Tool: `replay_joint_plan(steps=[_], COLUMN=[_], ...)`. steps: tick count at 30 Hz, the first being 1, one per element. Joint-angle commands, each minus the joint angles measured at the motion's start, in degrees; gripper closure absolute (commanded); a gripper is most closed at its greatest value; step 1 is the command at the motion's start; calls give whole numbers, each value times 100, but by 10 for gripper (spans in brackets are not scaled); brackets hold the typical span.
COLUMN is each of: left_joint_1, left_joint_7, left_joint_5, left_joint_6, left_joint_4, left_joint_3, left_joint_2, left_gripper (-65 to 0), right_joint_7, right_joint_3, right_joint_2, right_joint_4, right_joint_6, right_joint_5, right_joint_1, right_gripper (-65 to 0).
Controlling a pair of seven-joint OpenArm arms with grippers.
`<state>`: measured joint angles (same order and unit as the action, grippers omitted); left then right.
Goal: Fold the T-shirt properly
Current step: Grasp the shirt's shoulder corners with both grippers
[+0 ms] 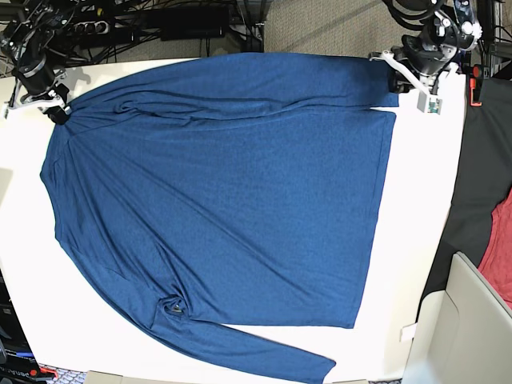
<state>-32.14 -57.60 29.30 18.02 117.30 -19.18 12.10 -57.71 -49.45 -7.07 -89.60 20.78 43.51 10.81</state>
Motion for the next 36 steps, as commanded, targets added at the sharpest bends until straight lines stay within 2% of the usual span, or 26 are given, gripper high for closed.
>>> replay_joint_plan(steps=[1,9,15,18,22,25,36], left_joint_1=[1,177,54,-25,-25,-17,62], left_joint_7=[86,7,-301,-336,-336,-336,-284], left_joint_5=[151,820,863,855,837,820,855], left_joint_6=[4,4,4,4,-4,-4,-4], left_joint_4=[134,213,161,125,117,46,-595], left_joint_3=[-64,-363,-442,-434,-407,-399,-337], left_joint_2=[61,96,105,105,105,105,78], left_gripper=[-69,-69,-72,-122,-255,-317,-324], right_joint_7=[-158,-167,-167,-167,-167,-167,-167], right_joint_3=[-26,-9,-9,-9,-9,0,0], right_joint_2=[-45,-9,-27,-27,-27,-27,-27], right_joint_4=[-29,-29,-29,-29,-11,-20,-20], right_joint_6=[-95,-95,-95,-95,-95,-95,-95], right_joint_5=[-118,172,172,172,172,172,181], right_joint_1=[40,-118,-145,-153,-215,-224,-224], right_gripper=[-13,-13,-14,-15,-15,-15,-16])
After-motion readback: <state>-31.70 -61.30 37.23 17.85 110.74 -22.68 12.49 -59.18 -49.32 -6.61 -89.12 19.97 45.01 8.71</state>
